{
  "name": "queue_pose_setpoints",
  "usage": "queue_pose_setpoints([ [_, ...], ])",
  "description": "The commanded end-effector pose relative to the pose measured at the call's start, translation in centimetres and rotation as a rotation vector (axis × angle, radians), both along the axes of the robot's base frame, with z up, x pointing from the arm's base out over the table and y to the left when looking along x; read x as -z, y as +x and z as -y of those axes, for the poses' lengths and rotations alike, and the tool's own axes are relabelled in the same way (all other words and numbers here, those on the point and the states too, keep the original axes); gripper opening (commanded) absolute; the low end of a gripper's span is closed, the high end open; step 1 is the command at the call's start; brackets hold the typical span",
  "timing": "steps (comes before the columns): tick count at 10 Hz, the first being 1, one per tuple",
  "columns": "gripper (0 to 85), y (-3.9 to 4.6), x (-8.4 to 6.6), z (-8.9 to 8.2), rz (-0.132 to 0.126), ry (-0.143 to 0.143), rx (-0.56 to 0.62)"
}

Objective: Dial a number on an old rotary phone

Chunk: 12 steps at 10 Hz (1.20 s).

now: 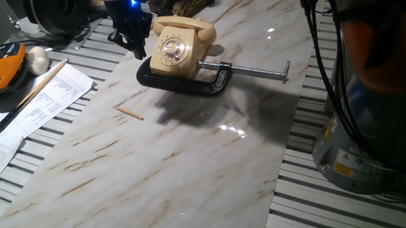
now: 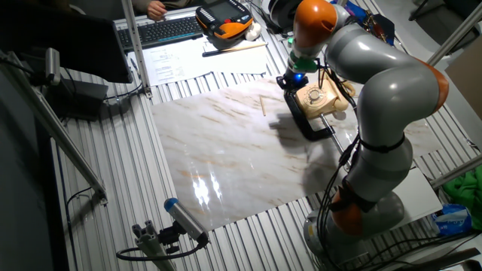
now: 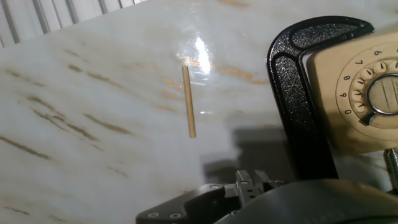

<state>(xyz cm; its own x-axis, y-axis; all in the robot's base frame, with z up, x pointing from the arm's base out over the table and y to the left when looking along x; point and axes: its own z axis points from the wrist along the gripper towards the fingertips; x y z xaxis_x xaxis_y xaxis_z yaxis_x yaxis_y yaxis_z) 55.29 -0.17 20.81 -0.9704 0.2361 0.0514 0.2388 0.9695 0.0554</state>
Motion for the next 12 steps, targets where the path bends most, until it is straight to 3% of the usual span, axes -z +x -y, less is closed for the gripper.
queue_pose_setpoints([
  [1,17.0,0.0,0.0,0.0,0.006,0.001,-0.002],
  [3,17.0,0.0,0.0,0.0,0.007,-0.004,0.009],
  [4,34.0,0.0,0.0,0.0,0.006,-0.002,0.021],
  [6,34.0,0.0,0.0,0.0,-0.005,0.007,0.048],
  [8,34.0,0.44,1.0,-1.0,0.002,0.006,0.057],
  [12,34.0,2.33,4.0,-2.9,0.008,-0.003,0.042],
])
